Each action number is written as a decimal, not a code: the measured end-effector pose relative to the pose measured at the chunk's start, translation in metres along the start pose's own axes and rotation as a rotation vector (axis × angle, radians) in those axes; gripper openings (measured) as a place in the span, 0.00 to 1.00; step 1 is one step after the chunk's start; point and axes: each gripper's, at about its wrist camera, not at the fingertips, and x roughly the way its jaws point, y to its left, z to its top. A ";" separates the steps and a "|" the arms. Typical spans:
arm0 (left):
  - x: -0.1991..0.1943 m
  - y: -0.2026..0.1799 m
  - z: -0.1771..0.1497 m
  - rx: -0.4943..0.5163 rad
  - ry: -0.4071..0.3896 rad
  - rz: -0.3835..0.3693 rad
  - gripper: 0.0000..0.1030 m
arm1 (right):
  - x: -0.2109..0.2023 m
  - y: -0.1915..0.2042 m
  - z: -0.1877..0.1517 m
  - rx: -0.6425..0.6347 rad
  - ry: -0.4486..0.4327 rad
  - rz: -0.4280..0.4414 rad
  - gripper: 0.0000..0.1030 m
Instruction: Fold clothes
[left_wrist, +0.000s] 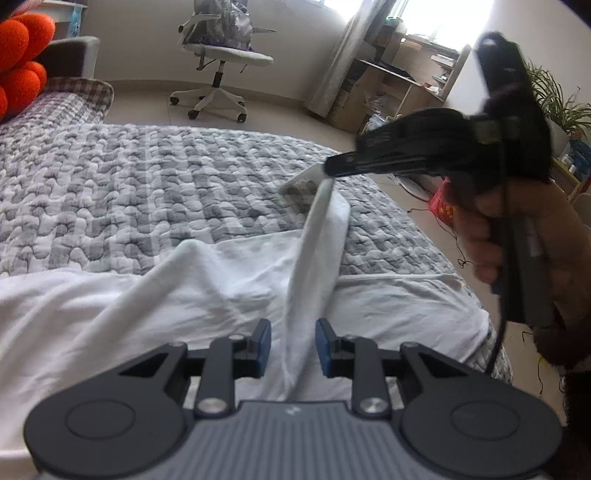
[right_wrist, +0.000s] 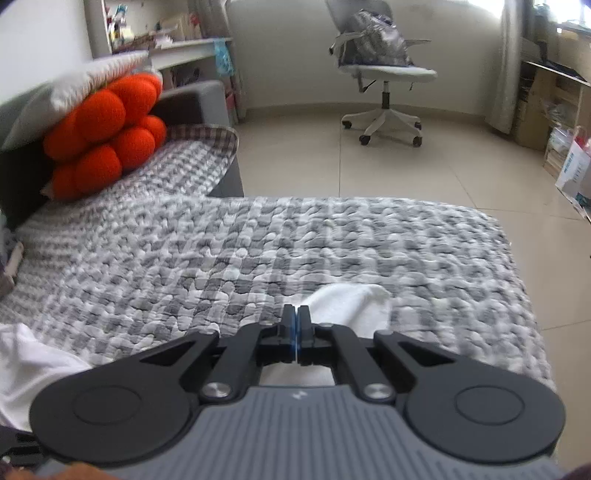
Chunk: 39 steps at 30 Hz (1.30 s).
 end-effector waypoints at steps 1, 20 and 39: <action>-0.001 -0.001 0.000 0.005 -0.004 0.000 0.26 | -0.007 -0.003 0.000 0.007 -0.010 0.002 0.00; 0.004 -0.030 0.003 0.063 0.013 -0.029 0.25 | -0.063 -0.056 -0.088 0.185 0.016 -0.017 0.00; 0.037 -0.058 0.002 0.155 0.038 -0.082 0.26 | -0.068 -0.055 -0.105 0.032 -0.112 0.066 0.35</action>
